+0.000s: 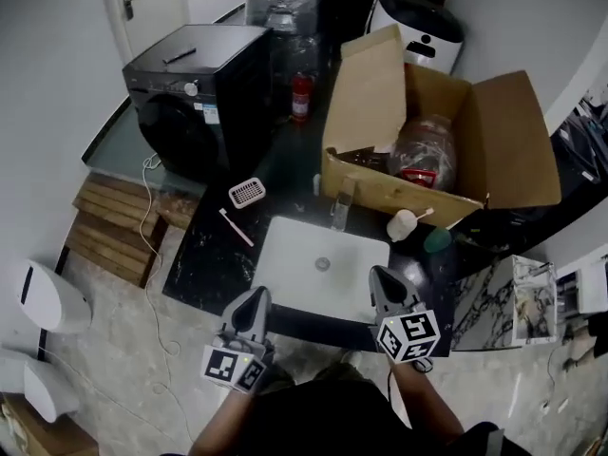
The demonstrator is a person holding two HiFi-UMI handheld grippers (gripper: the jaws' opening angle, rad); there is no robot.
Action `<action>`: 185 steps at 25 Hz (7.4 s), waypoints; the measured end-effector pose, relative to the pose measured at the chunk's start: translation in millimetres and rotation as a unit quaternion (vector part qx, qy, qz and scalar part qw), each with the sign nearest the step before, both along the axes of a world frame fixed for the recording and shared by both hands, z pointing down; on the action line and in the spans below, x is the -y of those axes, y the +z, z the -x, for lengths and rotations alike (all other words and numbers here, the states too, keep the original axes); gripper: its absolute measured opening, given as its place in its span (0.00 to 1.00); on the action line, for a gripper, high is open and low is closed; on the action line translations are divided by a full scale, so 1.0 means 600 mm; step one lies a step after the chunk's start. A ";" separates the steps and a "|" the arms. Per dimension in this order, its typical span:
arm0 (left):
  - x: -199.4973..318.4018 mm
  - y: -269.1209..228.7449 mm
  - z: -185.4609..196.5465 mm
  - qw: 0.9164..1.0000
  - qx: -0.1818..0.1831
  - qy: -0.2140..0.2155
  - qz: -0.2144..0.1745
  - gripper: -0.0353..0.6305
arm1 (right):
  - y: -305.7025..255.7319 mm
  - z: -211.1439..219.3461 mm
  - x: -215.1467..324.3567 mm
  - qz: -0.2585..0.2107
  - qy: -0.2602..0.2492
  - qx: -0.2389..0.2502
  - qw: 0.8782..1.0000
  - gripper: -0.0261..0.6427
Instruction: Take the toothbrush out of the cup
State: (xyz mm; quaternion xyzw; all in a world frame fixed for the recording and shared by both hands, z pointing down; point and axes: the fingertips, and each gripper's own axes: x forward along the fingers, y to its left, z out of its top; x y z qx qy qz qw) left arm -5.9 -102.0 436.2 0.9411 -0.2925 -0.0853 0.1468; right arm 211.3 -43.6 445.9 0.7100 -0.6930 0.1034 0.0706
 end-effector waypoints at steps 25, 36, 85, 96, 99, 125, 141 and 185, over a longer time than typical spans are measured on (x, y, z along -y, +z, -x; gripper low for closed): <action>-0.130 0.105 -0.699 0.976 0.135 0.167 -0.021 0.09 | 0.100 -0.476 -0.283 0.004 0.129 0.065 0.990 0.06; -0.058 0.208 -0.841 0.958 0.196 0.209 -0.023 0.09 | 0.118 -0.534 -0.255 0.011 0.173 0.067 0.983 0.06; -0.056 0.107 -0.819 0.948 0.246 0.156 -0.126 0.12 | 0.143 -0.512 -0.319 0.017 0.155 0.079 0.985 0.06; -0.067 0.028 -0.592 0.976 0.197 0.056 -0.073 0.11 | 0.182 -0.427 -0.259 0.036 0.039 0.090 0.995 0.06; -0.072 0.041 -0.530 0.981 0.187 0.031 -0.051 0.12 | 0.179 -0.402 -0.249 0.041 0.032 0.079 0.996 0.06; -0.010 0.083 0.176 0.990 0.100 -0.099 0.025 0.11 | 0.090 0.340 0.007 0.035 -0.199 -0.008 0.979 0.06; 0.131 0.234 0.281 0.980 0.092 -0.128 0.124 0.11 | 0.162 0.491 0.153 0.078 -0.284 -0.002 0.956 0.06; 0.316 0.546 0.298 0.842 -0.012 -0.222 0.491 0.12 | 0.350 0.292 0.395 0.165 -0.197 0.009 0.966 0.06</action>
